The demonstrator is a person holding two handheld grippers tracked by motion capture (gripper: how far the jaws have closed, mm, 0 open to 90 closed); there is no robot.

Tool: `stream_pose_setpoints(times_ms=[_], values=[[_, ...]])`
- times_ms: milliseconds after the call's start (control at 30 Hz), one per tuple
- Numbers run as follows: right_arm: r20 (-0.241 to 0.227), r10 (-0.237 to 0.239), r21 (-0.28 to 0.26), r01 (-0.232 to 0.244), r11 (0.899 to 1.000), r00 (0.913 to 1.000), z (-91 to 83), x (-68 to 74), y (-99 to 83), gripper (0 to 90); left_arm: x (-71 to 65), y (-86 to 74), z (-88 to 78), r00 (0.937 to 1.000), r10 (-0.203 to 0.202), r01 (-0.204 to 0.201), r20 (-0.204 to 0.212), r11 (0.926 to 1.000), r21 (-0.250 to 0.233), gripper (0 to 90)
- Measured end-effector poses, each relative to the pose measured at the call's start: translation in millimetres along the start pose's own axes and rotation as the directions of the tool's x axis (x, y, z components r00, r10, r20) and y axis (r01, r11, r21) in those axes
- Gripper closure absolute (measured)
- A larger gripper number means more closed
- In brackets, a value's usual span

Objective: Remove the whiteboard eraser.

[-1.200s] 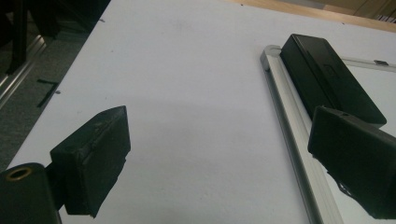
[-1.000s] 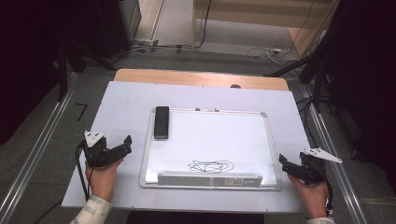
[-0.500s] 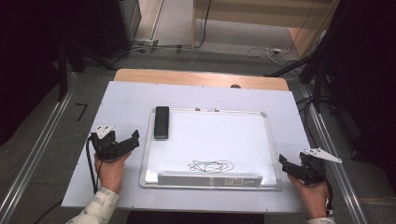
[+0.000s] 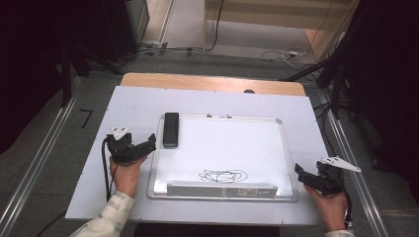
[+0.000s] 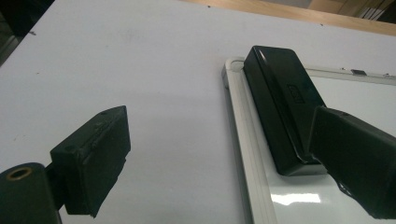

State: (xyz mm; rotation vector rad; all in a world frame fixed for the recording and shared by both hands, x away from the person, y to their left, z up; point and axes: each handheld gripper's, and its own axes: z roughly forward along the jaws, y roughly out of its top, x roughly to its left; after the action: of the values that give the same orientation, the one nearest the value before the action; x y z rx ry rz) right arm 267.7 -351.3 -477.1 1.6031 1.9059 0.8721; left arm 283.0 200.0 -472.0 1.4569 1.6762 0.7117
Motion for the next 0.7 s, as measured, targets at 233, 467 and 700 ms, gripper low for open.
stream_pose_setpoints(times_ms=[233,467,700], values=[[-0.002,0.0,0.002,0.0,1.0,1.0,0.8,-0.6,-0.1,17.4,-6.0,2.5,9.4,1.0,-0.007,0.007,0.005,0.9999,0.01,6.1],[-0.003,0.001,0.003,-0.001,1.0,1.0,0.9,-0.6,-0.1,17.4,-10.5,3.8,18.7,0.9999,-0.01,0.01,0.007,0.9996,0.026,6.1],[-0.003,0.0,0.002,0.0,1.0,1.0,0.9,-0.6,-0.1,17.4,-17.4,5.2,24.7,0.9999,0.004,-0.004,0.012,0.9995,0.031,6.0]])
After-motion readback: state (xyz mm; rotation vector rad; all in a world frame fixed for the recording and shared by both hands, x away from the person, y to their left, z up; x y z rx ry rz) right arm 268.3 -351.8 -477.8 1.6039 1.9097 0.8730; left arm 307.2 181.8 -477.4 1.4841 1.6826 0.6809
